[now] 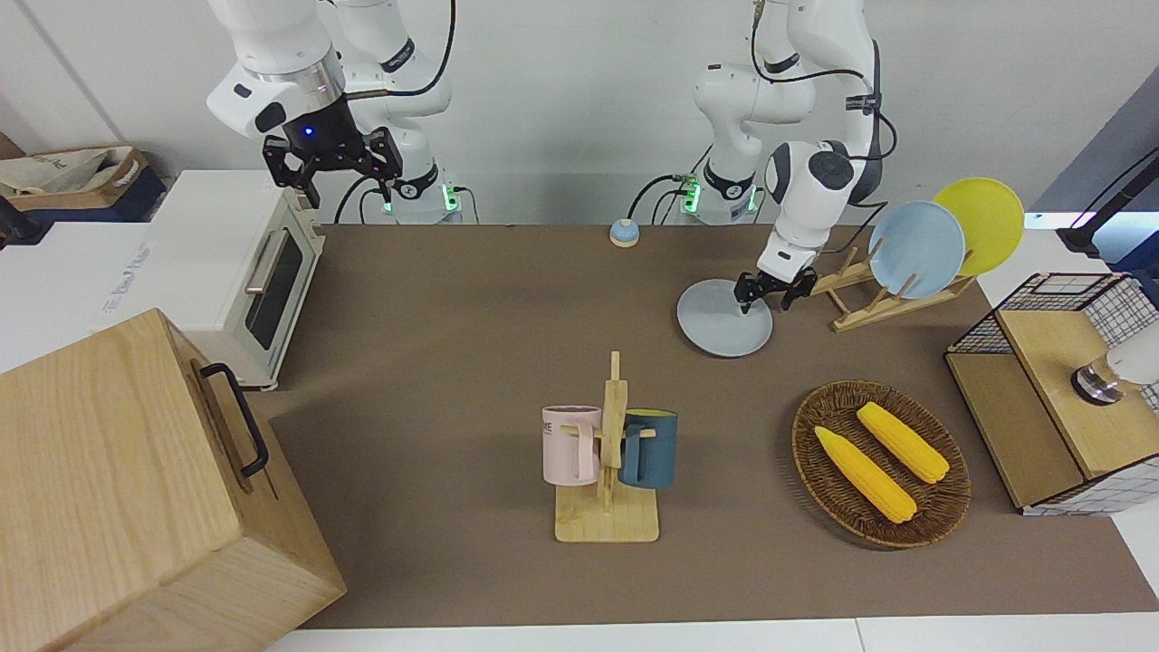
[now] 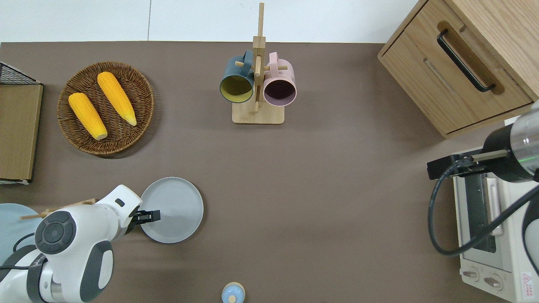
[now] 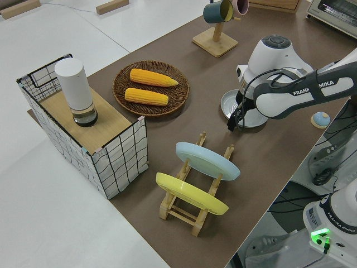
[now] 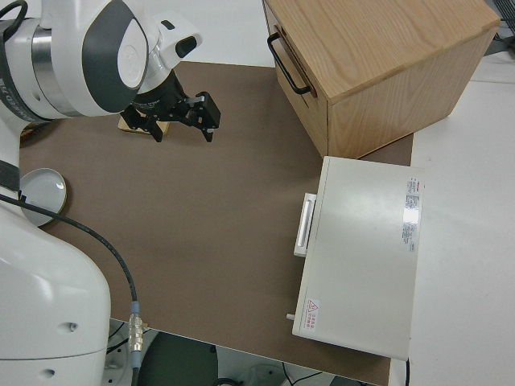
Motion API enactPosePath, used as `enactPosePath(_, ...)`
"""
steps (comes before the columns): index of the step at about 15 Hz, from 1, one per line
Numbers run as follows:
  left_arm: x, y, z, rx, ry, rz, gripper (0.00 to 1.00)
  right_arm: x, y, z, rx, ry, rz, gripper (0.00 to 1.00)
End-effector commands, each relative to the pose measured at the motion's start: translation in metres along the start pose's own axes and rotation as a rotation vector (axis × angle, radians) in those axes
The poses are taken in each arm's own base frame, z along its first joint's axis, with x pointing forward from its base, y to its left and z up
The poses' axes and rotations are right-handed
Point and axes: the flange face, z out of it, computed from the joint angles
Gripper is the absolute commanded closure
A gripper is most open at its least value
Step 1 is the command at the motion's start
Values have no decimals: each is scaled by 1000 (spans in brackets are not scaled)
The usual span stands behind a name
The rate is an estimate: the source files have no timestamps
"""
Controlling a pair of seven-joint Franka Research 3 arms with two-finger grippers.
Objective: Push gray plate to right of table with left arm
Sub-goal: 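Lower the left gripper against the gray plate's near edge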
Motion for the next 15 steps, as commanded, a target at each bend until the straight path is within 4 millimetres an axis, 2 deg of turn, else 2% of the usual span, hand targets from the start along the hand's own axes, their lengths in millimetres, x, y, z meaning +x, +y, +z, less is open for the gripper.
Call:
enactPosePath(1, -1, -5, 2, 12, 13, -9, 660, -4, 2, -3, 7, -5, 3, 17)
enactPosePath(3, -1, -5, 1, 12, 13, -9, 889, -4, 2, -3, 7, -4, 3, 17)
enactPosePath(4, -1, -6, 1, 12, 13, -10, 973, -4, 2, -3, 7, -4, 1, 17)
enactPosePath(5, -1, -6, 1, 12, 13, -10, 1000, -4, 2, -3, 7, -5, 1, 17)
enactPosePath(12, 0, -1, 6, 14, 5, -7, 1000, -4, 2, -3, 7, -5, 1, 17)
enactPosePath(15, -2, 21, 6, 11, 3, -30, 1000, -4, 2, -3, 7, -4, 1, 17)
